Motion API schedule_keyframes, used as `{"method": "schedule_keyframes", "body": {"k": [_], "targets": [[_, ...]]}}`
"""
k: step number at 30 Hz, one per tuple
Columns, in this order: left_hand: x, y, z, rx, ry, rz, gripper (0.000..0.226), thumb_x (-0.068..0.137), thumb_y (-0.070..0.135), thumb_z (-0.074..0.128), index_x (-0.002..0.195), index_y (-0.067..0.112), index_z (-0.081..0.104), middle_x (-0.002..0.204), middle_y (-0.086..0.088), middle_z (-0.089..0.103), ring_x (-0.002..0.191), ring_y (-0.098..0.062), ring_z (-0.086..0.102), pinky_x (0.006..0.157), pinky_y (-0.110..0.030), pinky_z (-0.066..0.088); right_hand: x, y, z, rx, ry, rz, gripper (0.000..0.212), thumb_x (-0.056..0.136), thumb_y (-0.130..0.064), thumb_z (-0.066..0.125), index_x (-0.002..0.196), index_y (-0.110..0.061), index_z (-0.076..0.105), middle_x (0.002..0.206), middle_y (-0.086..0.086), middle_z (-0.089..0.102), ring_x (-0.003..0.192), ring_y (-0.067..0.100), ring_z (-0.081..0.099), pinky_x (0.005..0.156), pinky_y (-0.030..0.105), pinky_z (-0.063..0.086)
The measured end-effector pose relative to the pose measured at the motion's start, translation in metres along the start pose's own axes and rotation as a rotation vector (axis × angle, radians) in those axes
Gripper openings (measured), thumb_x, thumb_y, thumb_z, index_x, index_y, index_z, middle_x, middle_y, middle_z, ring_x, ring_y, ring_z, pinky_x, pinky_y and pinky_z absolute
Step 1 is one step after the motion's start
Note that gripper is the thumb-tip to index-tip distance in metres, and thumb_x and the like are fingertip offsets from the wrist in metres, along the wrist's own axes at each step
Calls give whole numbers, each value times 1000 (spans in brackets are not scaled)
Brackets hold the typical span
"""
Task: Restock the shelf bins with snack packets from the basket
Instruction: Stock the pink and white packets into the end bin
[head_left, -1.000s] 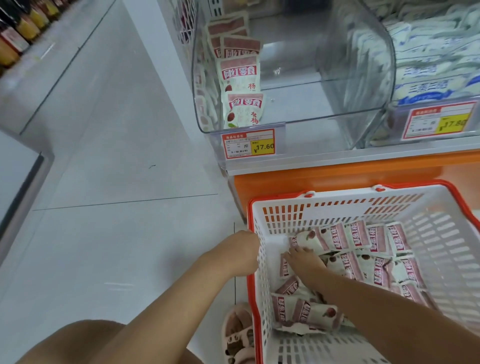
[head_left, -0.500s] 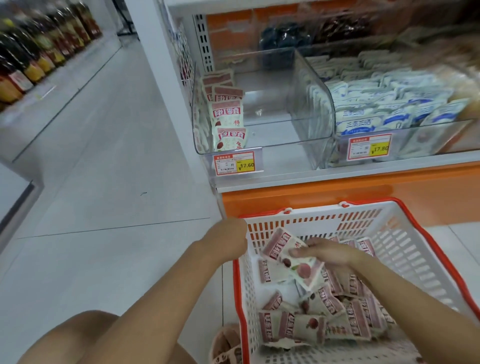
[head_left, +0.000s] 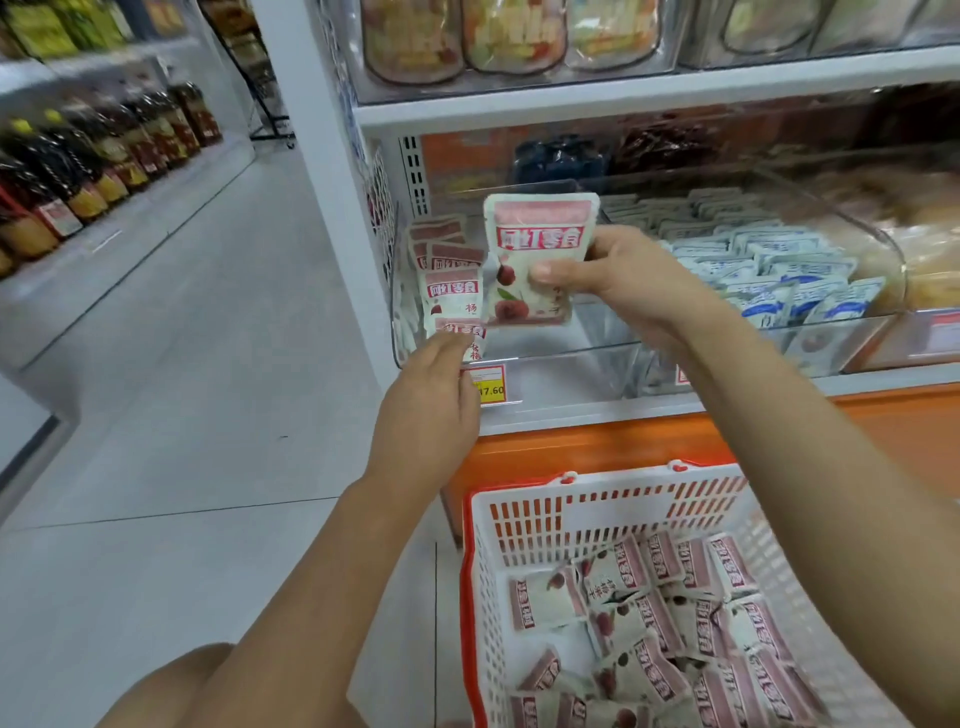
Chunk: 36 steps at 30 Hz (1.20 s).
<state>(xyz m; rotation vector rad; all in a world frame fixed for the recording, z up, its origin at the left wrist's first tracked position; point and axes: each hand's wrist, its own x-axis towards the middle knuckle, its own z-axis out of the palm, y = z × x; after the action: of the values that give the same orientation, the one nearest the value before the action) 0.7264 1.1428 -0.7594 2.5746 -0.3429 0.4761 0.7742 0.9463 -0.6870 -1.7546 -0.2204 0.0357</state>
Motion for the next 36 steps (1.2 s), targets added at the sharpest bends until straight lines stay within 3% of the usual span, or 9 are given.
{"method": "schedule_keyframes", "body": {"k": [4, 7, 9, 11, 14, 20, 27, 31, 36], "targets": [[1, -9, 5, 93, -90, 37, 41, 100, 21, 39, 141, 17, 44, 143, -1, 46, 130, -14, 42, 107, -22, 30, 55, 29, 16, -84, 48, 201, 15, 81, -13, 74, 94, -8, 69, 87, 2, 69, 55, 3, 54, 55, 15, 42], [3, -11, 5, 83, -93, 42, 41, 101, 22, 39, 142, 19, 43, 143, 1, 46, 129, -13, 43, 106, -22, 31, 83, 49, 35, -220, -24, 412, 31, 80, -21, 76, 101, -1, 66, 83, 7, 61, 55, 9, 41, 50, 17, 39], [4, -14, 5, 78, -109, 42, 42, 101, 24, 38, 143, 21, 40, 145, 1, 44, 130, -13, 41, 107, -23, 30, 94, 59, 50, -279, -142, 561, 22, 82, -24, 73, 85, -6, 61, 74, 3, 56, 57, 9, 42, 52, 17, 39], [5, -16, 6, 65, -126, 47, 44, 101, 25, 36, 146, 26, 35, 145, 3, 44, 131, -13, 41, 108, -25, 31, 104, 69, 62, -404, -258, 661, 22, 86, -27, 70, 82, -9, 58, 82, 6, 60, 72, 13, 54, 67, 19, 45], [8, -18, 7, 54, -149, 42, 46, 101, 28, 34, 148, 31, 31, 145, 5, 44, 129, -13, 43, 109, -29, 36, 116, 80, 75, -528, -346, 719, 35, 85, -26, 70, 107, -3, 59, 122, 12, 59, 114, 24, 56, 104, 33, 42], [14, -22, 1, 8, -186, 17, 43, 101, 30, 36, 144, 32, 38, 144, 7, 46, 125, -12, 47, 108, -29, 39, 129, 82, 85, -545, -348, 805, 26, 84, -30, 71, 79, -14, 51, 72, 3, 41, 65, 12, 36, 71, 24, 34], [18, -20, 0, 22, -194, -17, 40, 101, 31, 36, 140, 28, 45, 139, 4, 51, 121, -12, 50, 103, -27, 41, 128, 84, 82, -536, -332, 600, 22, 77, -17, 76, 87, -13, 56, 68, 2, 49, 52, 10, 38, 50, 19, 33], [18, -19, 0, 32, -189, -1, 39, 101, 29, 36, 138, 25, 48, 139, 5, 51, 123, -11, 49, 104, -23, 36, 139, 84, 82, -594, -2, 309, 59, 59, -26, 90, 110, -15, 63, 102, -1, 68, 90, 19, 66, 80, 33, 56], [17, -20, 0, 26, -237, -26, 42, 101, 33, 33, 142, 27, 42, 145, 7, 44, 128, -10, 44, 108, -24, 34, 143, 89, 84, -620, -59, 426, 67, 58, -41, 88, 115, -18, 61, 111, 1, 67, 99, 21, 64, 88, 36, 53]]}}
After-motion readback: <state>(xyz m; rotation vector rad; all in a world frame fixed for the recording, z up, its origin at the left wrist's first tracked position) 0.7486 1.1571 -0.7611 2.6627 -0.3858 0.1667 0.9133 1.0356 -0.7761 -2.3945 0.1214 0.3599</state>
